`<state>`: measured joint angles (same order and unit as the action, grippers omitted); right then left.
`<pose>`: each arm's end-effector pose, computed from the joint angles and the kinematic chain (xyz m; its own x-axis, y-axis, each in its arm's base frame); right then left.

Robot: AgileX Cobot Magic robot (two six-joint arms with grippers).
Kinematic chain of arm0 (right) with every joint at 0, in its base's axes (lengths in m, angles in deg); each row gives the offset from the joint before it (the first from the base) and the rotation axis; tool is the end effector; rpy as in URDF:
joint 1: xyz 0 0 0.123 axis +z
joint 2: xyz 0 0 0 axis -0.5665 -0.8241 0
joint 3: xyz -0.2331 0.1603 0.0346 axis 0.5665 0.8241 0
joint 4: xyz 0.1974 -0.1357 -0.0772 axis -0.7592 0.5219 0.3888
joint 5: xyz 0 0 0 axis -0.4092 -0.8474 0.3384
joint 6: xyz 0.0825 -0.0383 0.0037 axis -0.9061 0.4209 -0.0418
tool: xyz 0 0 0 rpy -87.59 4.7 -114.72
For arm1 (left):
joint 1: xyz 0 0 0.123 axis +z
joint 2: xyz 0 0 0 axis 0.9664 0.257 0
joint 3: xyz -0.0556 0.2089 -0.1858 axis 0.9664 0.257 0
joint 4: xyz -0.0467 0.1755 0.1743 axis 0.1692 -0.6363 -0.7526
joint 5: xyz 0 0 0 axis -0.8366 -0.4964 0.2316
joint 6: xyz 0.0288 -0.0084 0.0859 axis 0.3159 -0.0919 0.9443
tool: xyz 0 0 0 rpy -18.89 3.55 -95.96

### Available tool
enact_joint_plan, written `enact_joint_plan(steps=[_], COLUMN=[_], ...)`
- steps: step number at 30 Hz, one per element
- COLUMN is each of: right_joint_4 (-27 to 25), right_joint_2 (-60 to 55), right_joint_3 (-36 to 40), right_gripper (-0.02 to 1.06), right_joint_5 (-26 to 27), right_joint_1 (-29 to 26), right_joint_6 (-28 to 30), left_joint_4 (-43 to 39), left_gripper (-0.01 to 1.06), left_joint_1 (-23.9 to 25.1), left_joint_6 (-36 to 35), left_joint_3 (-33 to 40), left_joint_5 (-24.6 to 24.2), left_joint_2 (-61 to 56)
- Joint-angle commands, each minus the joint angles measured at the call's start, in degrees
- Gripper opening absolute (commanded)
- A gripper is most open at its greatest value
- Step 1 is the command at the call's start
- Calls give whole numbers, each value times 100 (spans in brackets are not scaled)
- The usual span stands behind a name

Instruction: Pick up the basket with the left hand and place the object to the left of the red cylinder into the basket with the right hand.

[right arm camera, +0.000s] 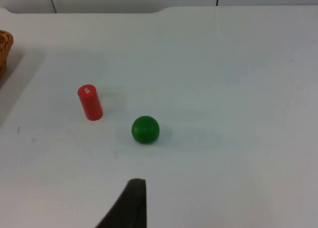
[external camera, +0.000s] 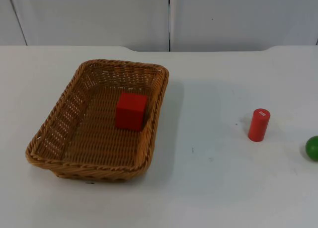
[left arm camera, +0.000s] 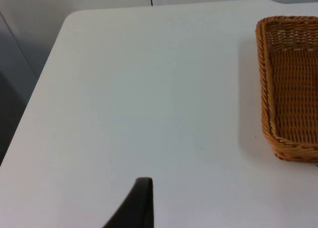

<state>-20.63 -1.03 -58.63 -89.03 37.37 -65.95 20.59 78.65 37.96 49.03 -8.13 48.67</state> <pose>-0.0078 -0.0016 0.2817 -0.4590 -0.0226 -0.8882 -0.0371 0.9993 -0.0063 -0.0048 -0.0003 0.2767 -0.4694 0.0330 -0.8824 -0.0328 0.9980 0.0547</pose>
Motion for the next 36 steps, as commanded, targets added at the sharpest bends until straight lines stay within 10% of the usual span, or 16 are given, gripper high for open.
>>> enact_joint_plan(steps=[1, 36], right_joint_4=[-4, -4], right_joint_2=[22, 22], right_joint_3=[43, 43], right_gripper=[105, 105], right_joint_5=[42, 42], right_joint_1=[-40, -40], right_joint_6=[2, 2], left_joint_4=[-46, -45], left_gripper=[105, 105], left_joint_1=[-28, -185], left_joint_6=[-46, -46], left_joint_3=[31, 31], left_joint_5=[-19, -19], left_joint_2=[-21, -21])
